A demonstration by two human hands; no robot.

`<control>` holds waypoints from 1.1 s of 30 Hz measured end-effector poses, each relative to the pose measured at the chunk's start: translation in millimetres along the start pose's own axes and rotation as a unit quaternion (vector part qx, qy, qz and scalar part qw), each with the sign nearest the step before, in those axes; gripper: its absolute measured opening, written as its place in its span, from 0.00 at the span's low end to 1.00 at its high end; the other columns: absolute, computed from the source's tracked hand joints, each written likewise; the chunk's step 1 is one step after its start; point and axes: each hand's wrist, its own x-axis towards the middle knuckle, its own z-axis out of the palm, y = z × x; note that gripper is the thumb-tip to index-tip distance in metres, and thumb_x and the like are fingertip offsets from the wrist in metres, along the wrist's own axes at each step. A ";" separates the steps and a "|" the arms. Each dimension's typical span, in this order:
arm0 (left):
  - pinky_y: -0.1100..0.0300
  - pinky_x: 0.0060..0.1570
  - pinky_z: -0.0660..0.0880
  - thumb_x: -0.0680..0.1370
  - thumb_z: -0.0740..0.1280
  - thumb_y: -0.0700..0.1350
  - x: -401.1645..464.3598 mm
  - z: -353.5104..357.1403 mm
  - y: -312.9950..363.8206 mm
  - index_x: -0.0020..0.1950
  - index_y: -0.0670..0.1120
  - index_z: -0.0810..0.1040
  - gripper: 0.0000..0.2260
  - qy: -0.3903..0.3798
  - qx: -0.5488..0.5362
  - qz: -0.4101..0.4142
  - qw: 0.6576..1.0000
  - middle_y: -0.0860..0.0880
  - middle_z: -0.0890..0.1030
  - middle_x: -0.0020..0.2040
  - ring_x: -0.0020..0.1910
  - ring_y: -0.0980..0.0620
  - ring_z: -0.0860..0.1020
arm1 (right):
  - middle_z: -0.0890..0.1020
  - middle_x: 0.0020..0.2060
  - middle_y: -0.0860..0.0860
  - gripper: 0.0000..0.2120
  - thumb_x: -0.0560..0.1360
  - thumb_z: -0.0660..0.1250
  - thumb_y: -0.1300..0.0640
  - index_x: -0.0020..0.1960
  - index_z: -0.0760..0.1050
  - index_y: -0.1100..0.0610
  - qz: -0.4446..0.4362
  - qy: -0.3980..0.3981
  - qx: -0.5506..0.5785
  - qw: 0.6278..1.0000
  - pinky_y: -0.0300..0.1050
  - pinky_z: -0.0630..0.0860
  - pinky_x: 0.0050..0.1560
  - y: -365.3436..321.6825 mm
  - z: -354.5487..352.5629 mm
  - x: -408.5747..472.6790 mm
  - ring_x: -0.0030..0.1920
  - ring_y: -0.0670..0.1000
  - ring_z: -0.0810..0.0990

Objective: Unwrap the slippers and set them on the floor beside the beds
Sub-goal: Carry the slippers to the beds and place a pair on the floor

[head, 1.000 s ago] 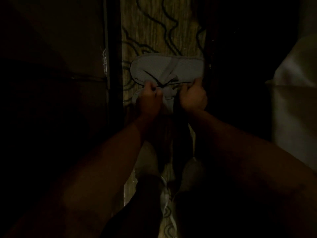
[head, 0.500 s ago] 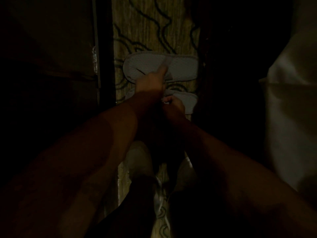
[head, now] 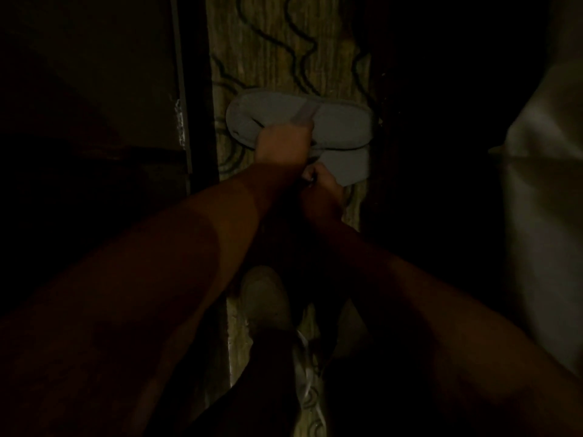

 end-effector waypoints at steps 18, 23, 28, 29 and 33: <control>0.47 0.52 0.74 0.78 0.62 0.61 -5.3 23.0 -19.9 0.81 0.51 0.52 0.36 -0.029 -0.048 -0.094 0.994 0.35 0.74 0.65 0.60 0.36 0.77 | 0.75 0.33 0.48 0.13 0.79 0.62 0.66 0.37 0.72 0.59 0.170 -0.135 0.209 0.953 0.25 0.66 0.21 -10.2 -2.7 15.8 0.32 0.43 0.71; 0.45 0.56 0.72 0.77 0.61 0.63 -4.3 27.9 -19.7 0.81 0.50 0.53 0.37 -0.031 -0.041 -0.102 0.993 0.35 0.72 0.67 0.64 0.35 0.73 | 0.73 0.33 0.49 0.10 0.78 0.61 0.68 0.38 0.71 0.61 0.171 -0.135 0.186 0.958 0.24 0.64 0.21 -12.9 -2.9 16.1 0.32 0.44 0.70; 0.45 0.60 0.70 0.78 0.59 0.64 -6.0 30.0 -22.1 0.80 0.47 0.56 0.36 -0.017 -0.050 -0.091 0.994 0.34 0.71 0.67 0.65 0.35 0.70 | 0.79 0.48 0.57 0.09 0.81 0.61 0.64 0.54 0.79 0.65 0.167 -0.154 0.129 0.965 0.33 0.67 0.37 -14.5 -1.7 16.4 0.47 0.56 0.77; 0.45 0.60 0.70 0.78 0.59 0.64 -6.3 30.0 -21.9 0.80 0.46 0.56 0.36 -0.014 -0.062 -0.094 0.994 0.34 0.71 0.68 0.65 0.36 0.70 | 0.80 0.54 0.59 0.13 0.81 0.61 0.61 0.60 0.78 0.65 0.161 -0.168 0.101 0.967 0.35 0.67 0.41 -14.9 -2.0 17.5 0.53 0.58 0.78; 0.45 0.62 0.70 0.79 0.58 0.65 -8.2 29.6 -21.2 0.80 0.44 0.57 0.37 -0.008 -0.092 -0.094 0.991 0.35 0.70 0.69 0.66 0.37 0.70 | 0.79 0.63 0.60 0.17 0.83 0.58 0.56 0.65 0.76 0.64 0.157 -0.187 0.053 0.968 0.40 0.66 0.48 -12.7 -2.5 13.2 0.63 0.59 0.77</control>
